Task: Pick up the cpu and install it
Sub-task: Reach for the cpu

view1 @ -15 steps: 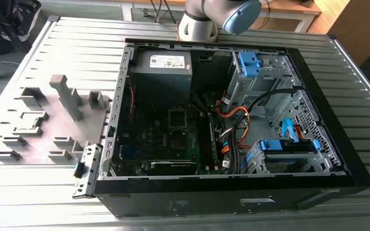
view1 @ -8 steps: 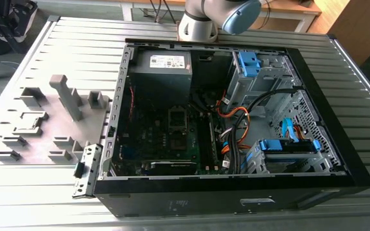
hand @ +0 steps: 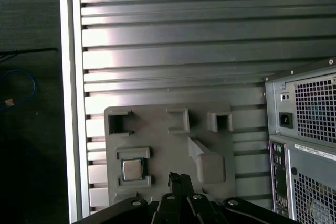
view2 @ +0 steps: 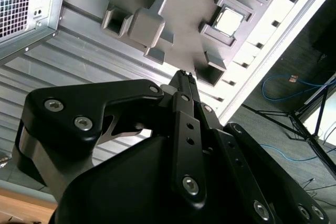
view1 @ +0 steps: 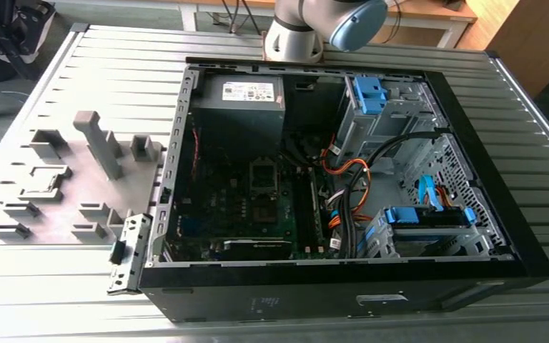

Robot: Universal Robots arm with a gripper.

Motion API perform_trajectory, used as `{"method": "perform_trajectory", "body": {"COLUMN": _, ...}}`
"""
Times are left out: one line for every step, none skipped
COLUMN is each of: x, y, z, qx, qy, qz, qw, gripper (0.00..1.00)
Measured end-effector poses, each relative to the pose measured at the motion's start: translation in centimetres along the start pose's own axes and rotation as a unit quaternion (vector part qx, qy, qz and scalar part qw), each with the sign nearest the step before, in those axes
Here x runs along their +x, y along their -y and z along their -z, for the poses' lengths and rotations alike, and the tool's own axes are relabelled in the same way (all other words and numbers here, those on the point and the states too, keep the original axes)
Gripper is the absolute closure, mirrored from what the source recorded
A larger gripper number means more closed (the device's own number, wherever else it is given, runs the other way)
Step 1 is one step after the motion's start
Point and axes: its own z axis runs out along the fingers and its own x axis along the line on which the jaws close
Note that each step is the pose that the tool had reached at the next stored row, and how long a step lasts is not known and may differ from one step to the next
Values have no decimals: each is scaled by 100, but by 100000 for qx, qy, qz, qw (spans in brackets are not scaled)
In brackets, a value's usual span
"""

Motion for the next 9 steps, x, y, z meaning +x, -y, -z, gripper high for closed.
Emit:
{"method": "perform_trajectory", "body": {"x": 0, "y": 4, "z": 0, "qx": 3, "qy": -22, "qz": 0, "qw": 100000, "gripper": 89}}
{"method": "perform_trajectory", "body": {"x": -1, "y": 4, "z": 0, "qx": 2, "qy": -24, "qz": -2, "qw": 100000, "gripper": 89}}
{"method": "perform_trajectory", "body": {"x": -1, "y": 5, "z": -1, "qx": 2, "qy": -25, "qz": -4, "qw": 100000, "gripper": 89}}
{"method": "perform_trajectory", "body": {"x": -1, "y": 5, "z": 0, "qx": 3, "qy": -29, "qz": -4, "qw": 100000, "gripper": 89}}
{"method": "perform_trajectory", "body": {"x": -1, "y": 5, "z": -1, "qx": 0, "qy": -29, "qz": -2, "qw": 100000, "gripper": 89}}
{"method": "perform_trajectory", "body": {"x": -1, "y": 5, "z": 0, "qx": 1, "qy": -30, "qz": 1, "qw": 100000, "gripper": 89}}
{"method": "perform_trajectory", "body": {"x": -1, "y": 5, "z": 0, "qx": 0, "qy": -30, "qz": -2, "qw": 100000, "gripper": 89}}
{"method": "perform_trajectory", "body": {"x": -1, "y": 5, "z": -1, "qx": 5, "qy": -27, "qz": -1, "qw": 100000, "gripper": 89}}
{"method": "perform_trajectory", "body": {"x": -1, "y": 6, "z": 0, "qx": 32, "qy": -29, "qz": -1, "qw": 100000, "gripper": 89}}
